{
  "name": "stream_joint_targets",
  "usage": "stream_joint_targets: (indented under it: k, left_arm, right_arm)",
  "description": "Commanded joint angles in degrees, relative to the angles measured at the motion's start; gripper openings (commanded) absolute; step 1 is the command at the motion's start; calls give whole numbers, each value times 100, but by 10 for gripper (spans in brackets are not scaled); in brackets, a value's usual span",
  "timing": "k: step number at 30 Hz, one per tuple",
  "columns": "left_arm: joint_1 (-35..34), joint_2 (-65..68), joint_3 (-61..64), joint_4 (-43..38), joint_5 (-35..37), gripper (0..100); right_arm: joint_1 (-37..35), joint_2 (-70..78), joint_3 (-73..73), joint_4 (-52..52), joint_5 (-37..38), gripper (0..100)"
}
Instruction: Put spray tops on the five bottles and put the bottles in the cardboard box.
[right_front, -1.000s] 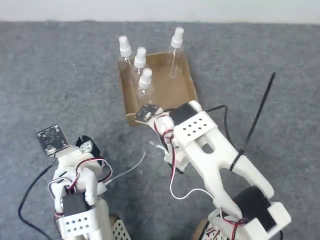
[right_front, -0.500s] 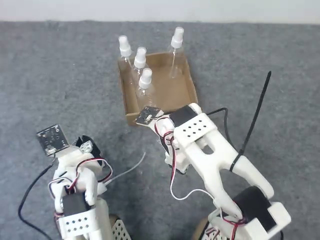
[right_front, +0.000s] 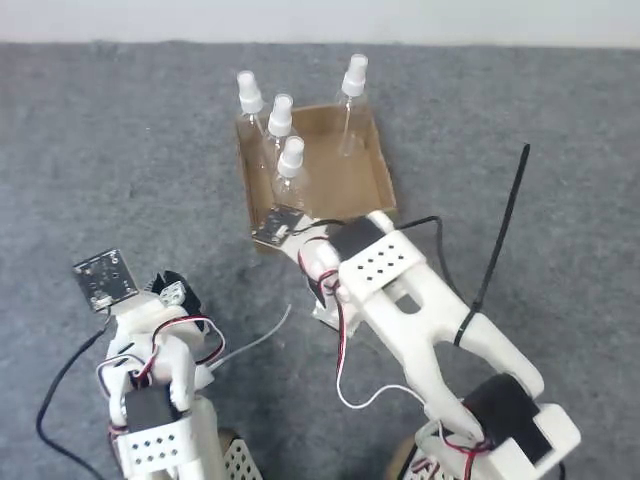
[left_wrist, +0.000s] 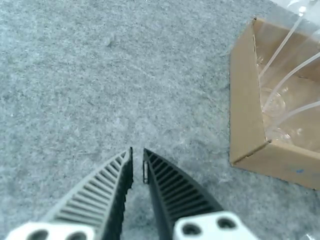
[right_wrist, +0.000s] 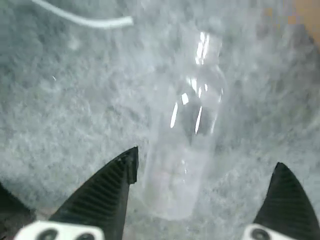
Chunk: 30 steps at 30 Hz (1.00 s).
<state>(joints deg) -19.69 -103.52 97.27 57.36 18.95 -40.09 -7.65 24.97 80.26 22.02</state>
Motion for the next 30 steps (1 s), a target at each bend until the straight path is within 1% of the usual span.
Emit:
stream_joint_targets:
  k: [1, 5, 12, 21, 30]
  left_arm:
    - [-9, -88, -75, -88, -26, 32]
    - [-9, -88, -75, -88, -26, 32]
    - [-9, -88, -75, -88, -26, 32]
    - [-9, -88, -75, -88, -26, 32]
    - [-9, -88, -75, -88, -26, 31]
  right_arm:
    - [-207, 48, -167, -426, -9, 329]
    - [-312, 646, -255, -664, -378, 329]
    - [-286, 1112, -756, -664, -378, 329]
    - [-286, 1692, -809, -927, -378, 329]
    - [-268, 1745, -949, -892, -378, 329]
